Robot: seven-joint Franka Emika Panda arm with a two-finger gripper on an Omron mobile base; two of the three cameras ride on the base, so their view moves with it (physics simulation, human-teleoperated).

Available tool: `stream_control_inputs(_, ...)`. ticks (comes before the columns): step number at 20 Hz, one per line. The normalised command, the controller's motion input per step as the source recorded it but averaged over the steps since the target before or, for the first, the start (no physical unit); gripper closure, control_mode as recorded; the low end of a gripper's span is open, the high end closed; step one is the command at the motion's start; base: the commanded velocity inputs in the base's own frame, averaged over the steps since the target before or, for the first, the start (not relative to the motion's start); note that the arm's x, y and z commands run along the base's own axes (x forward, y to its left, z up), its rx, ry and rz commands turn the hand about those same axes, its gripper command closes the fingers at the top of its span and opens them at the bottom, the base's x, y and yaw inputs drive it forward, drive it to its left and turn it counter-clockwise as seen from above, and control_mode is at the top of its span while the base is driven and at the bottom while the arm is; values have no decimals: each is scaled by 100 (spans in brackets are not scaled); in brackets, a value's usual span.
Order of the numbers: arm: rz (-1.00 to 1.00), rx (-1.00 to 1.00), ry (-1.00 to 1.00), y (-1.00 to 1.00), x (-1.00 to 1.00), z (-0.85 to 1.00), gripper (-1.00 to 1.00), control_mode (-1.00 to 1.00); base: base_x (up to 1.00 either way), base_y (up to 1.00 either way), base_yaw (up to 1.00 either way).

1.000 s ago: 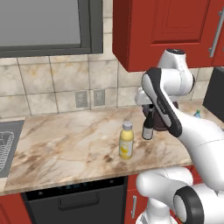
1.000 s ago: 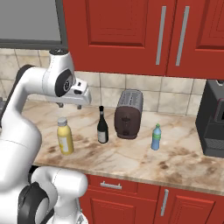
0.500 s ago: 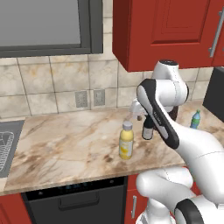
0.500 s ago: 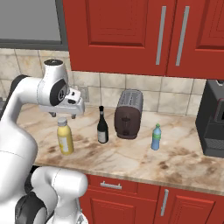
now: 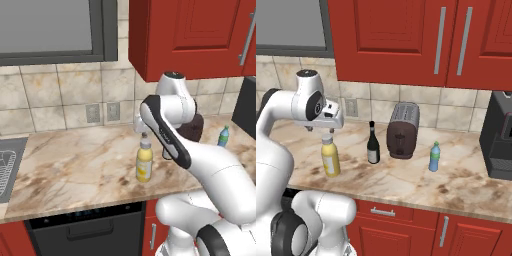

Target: Place the drinks on the dining counter in a tight cluster.

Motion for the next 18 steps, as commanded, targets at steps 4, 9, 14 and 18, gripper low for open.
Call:
stream_control_inputs(4,0,-1,3,1,36,0,-100,-100,0,0,0)
stream_control_inputs(9,0,-1,7,0,17,-1,-100,-100,0,0,0)
stream_control_inputs(14,0,-3,8,3,0,-12,-100,-100,0,0,0)
stream_control_inputs(18,0,0,2,1,0,-19,-100,-100,0,0,0)
